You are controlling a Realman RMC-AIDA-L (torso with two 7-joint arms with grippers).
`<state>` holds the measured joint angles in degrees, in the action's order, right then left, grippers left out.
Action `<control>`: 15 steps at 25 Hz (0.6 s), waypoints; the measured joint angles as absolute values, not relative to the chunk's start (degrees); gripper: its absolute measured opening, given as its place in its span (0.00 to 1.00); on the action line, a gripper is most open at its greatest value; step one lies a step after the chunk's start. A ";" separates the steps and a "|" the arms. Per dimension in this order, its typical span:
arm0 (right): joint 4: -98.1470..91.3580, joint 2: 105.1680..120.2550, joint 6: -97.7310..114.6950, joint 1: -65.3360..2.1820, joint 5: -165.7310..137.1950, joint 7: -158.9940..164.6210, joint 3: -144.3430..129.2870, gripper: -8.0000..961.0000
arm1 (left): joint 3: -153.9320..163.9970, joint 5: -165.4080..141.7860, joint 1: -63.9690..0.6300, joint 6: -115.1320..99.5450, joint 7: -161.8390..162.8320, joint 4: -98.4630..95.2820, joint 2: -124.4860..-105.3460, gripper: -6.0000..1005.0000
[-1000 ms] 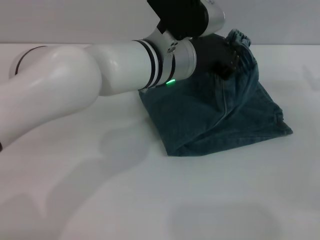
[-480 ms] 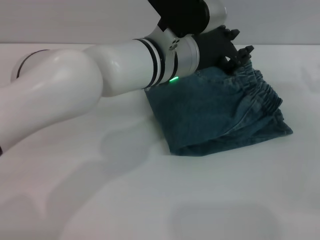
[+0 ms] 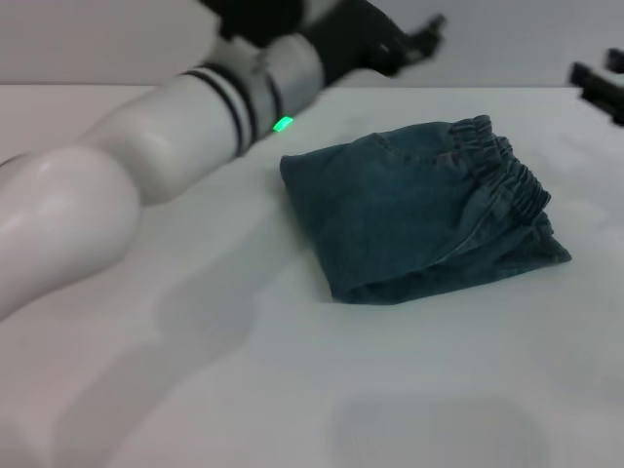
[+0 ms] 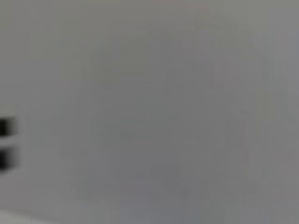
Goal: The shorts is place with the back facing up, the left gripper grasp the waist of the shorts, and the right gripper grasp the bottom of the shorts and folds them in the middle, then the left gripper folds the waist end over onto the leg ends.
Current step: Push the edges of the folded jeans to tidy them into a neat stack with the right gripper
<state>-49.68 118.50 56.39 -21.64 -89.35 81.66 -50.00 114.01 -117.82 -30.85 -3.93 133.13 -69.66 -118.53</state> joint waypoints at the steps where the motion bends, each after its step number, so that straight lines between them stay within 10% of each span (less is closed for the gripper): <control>1: -49.96 118.50 59.91 -21.62 -89.81 80.32 -50.03 0.53 | 113.83 -117.50 -29.87 -2.17 133.73 -69.96 -118.45 0.71; 15: -55.83 118.23 94.07 -29.30 -115.08 85.41 -50.14 0.53 | 106.93 -116.97 -22.87 3.59 137.69 -71.02 -118.10 0.85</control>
